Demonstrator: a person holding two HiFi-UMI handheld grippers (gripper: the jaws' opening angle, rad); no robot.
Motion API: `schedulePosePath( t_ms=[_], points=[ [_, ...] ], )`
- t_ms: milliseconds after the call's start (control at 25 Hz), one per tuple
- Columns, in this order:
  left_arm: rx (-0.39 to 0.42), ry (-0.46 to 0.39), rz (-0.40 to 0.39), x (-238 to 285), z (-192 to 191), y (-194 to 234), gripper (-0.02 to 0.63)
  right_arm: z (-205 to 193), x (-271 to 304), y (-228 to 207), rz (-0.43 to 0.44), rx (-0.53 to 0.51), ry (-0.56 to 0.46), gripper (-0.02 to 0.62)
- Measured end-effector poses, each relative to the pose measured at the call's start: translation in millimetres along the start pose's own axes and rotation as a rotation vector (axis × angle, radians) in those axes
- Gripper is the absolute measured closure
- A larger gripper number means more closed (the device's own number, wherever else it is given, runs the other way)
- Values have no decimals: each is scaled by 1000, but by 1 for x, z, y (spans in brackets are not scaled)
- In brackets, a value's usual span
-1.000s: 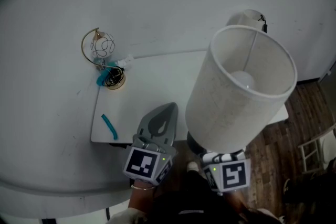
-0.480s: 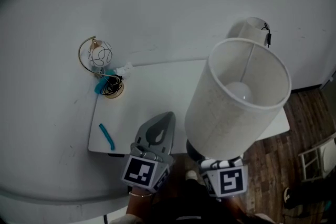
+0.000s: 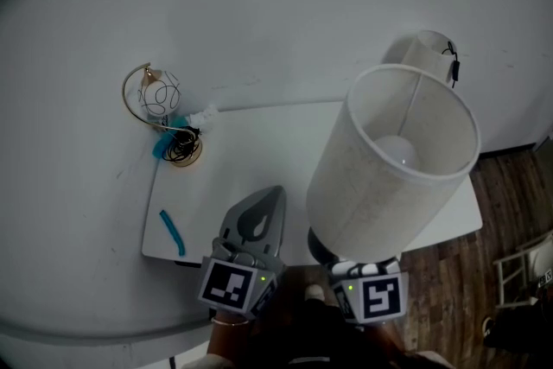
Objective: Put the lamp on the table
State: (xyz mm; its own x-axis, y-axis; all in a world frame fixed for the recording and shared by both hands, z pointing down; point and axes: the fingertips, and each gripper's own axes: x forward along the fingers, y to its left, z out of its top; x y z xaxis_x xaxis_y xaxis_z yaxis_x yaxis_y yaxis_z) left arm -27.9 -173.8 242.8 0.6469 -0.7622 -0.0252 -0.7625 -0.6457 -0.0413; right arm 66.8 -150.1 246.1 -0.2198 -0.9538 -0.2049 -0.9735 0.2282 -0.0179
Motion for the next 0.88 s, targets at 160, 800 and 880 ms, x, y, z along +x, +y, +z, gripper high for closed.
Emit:
schedulePosePath(
  t_ms=[160, 800, 880],
  points=[
    [1, 10, 15, 12, -5, 8, 607, -7, 13, -9, 8, 8, 7, 491],
    [-29, 20, 60, 49, -24, 33, 607, -33, 60, -39, 24, 4, 40, 491],
    [-34, 28, 63, 53, -28, 36, 607, -36, 66, -43, 20, 3, 43, 491]
  ],
)
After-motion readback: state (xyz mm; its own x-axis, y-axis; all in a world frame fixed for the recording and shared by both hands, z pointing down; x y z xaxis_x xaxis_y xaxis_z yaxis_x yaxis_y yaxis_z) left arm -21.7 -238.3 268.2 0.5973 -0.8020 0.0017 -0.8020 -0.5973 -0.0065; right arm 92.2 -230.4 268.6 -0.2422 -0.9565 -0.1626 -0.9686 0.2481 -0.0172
